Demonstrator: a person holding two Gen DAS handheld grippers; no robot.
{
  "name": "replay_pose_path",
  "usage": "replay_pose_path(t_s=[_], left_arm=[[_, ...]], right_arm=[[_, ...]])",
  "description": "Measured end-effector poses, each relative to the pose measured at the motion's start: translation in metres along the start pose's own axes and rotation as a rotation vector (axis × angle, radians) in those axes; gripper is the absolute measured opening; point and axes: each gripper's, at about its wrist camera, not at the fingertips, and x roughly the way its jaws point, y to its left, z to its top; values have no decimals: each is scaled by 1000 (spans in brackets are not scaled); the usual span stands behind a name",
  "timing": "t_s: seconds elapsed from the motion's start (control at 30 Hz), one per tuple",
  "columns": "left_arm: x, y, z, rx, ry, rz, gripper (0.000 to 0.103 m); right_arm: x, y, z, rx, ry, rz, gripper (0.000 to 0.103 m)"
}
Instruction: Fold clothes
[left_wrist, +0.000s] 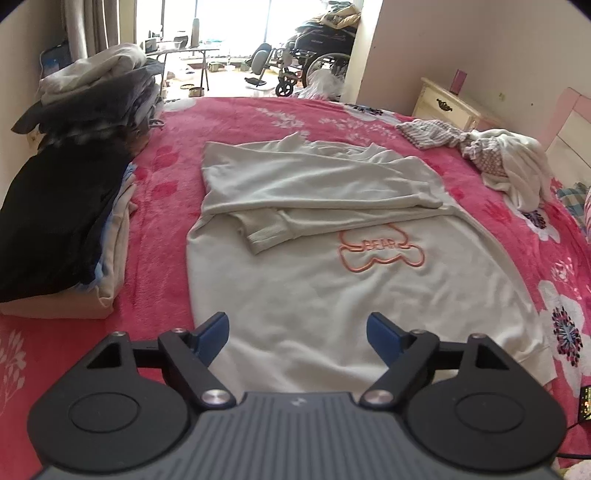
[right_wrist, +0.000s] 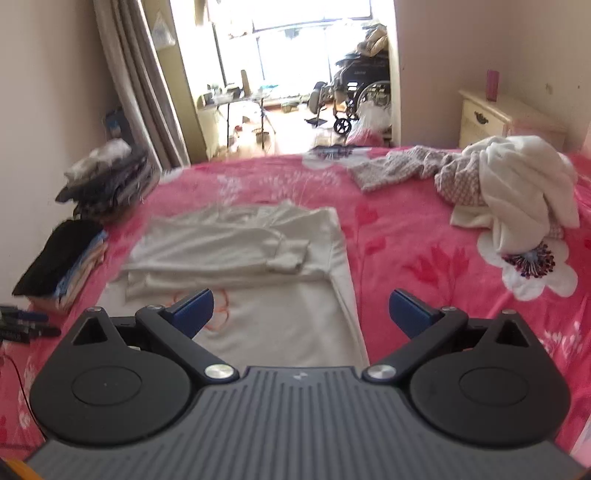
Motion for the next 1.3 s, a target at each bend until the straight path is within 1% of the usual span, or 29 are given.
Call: replay_pose_path(t_s=[0.13,0.3,0.47,0.57,0.7,0.83,0.93,1.07,1.17,1.27,1.3], left_arm=[[2,-3,0,-1,4,-2,83],[5,-4,-3,-5,18,-7,83],[6,-5,-5,-6,24,-13,84],[7,-6,-6,-5,24,-13,84],[8,-6,-7,-5,33,-14,84],[9,-8,-10,-3,39,-15,84],[10,-9,-12,-6,43,-18,84],[13,-10,-15,-9,62,-31,87],[18,-11,-27,-14,105,-37,87],[26,-8,-44,-20,166,-41,87],[29,-6,-50,-24,187,-43,86]], right_arm=[[4,2,0,31,20,-49,102],[3,4,-8,42,15,-76,102],[0,7,-15,32,-49,-96,102],[3,11,-17,3,-41,-91,102],[8,8,-20,20,-3,-10,102],[8,6,-21,46,-12,22,102],[8,3,-22,67,-10,62,102],[11,-10,-26,164,9,156,102],[14,-24,-33,257,30,221,102],[22,-34,-45,288,86,231,102],[26,-35,-50,282,113,222,102]])
